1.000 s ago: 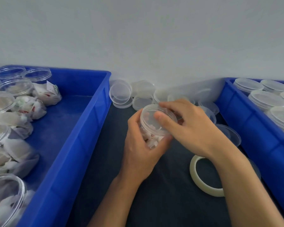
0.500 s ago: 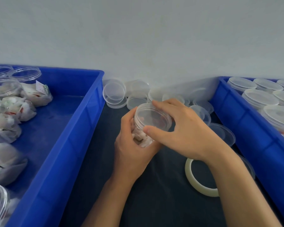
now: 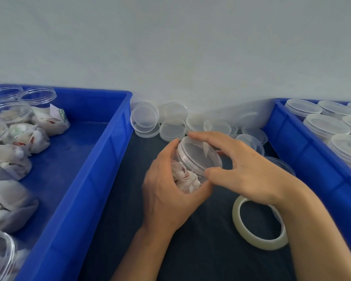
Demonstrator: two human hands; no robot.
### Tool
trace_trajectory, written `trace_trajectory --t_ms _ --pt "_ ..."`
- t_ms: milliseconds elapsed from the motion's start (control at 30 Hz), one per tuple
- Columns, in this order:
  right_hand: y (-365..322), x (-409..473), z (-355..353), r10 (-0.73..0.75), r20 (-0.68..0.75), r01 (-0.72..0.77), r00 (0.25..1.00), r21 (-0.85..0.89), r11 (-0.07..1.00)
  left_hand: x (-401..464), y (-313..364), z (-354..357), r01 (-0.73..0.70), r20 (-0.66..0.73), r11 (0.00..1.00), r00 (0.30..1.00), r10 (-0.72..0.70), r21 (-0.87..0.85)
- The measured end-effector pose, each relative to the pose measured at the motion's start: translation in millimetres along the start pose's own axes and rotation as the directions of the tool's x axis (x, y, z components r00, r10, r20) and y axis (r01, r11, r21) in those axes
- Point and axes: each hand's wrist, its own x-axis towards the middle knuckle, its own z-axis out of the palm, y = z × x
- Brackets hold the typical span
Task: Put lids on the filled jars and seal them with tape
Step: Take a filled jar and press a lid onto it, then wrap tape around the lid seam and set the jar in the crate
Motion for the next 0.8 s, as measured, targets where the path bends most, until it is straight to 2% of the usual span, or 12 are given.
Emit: trace_trajectory --t_ms 300,533,667,800 --pt "-3.8 0.1 2.6 0.013 0.012 -0.013 1.0 -0.009 1.0 -1.4 -2.6 1.2 -0.058 -0.035 0.997 0.998 0.059 0.049" --pt "-4.7 5.1 7.7 0.077 -0.142 -0.103 0.987 -0.188 0.977 -1.4 -9.3 5.5 -0.11 -0.066 0.977 0.99 0.124 0.184" --pt "-4.5 8.0 14.8 0.128 -0.169 -0.173 0.977 -0.285 0.943 -1.4 -9.5 6.7 -0.132 -0.061 0.97 0.987 0.148 0.205" --pt "-7.5 4.8 11.3 0.111 -0.12 -0.136 0.987 -0.227 0.964 -0.7 -8.5 4.9 -0.1 -0.065 0.979 0.991 0.113 0.18"
